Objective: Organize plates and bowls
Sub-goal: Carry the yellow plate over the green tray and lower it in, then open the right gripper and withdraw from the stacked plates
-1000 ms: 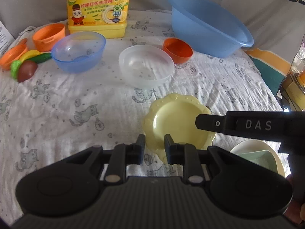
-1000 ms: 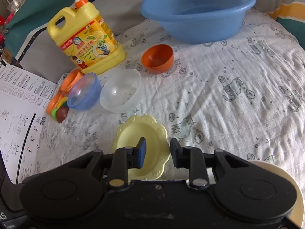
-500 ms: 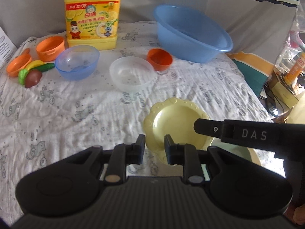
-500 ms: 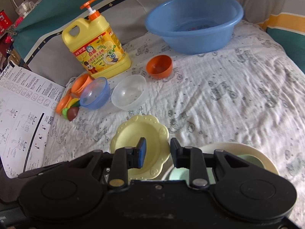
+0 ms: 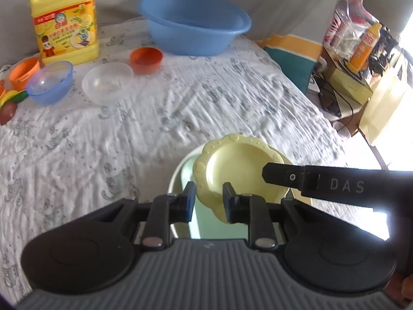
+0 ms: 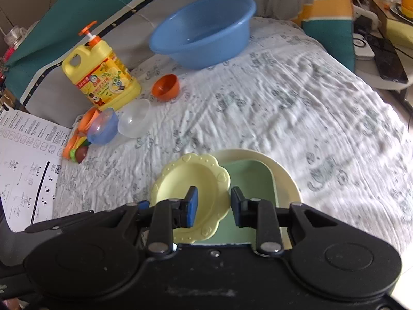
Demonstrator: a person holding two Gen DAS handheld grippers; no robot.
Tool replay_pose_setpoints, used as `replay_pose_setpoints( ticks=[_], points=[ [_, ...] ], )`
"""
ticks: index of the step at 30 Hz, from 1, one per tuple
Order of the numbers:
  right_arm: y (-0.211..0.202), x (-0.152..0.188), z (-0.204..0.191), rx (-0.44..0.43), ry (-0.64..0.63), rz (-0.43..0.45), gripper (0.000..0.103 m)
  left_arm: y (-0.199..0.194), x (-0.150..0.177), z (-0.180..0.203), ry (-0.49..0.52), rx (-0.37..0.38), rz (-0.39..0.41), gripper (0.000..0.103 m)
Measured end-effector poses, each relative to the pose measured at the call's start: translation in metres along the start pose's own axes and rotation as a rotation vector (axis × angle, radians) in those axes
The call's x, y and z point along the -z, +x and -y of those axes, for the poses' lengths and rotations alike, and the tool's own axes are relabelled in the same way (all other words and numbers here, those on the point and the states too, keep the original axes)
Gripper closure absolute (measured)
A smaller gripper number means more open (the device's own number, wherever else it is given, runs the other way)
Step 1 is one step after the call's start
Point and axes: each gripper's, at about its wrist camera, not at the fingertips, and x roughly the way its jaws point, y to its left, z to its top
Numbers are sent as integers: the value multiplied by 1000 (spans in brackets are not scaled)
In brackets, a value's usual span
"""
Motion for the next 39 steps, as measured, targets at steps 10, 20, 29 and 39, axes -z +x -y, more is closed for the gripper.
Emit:
replay_pose_setpoints(
  ticks=[10,20,29,39],
  points=[
    [-5,17,29,-2,52,-28,75,13,10,16,39,1,-64,81],
    [9,20,30,-2,72,-55,73,27,12,13,36,0,-104,79],
    [-5,16,31,-30,97,30,13,5,11,1,4,-10,5,0],
    [-13,9,24,59,52,76,0,1,13,-22,-70,-45,0,0]
  ],
)
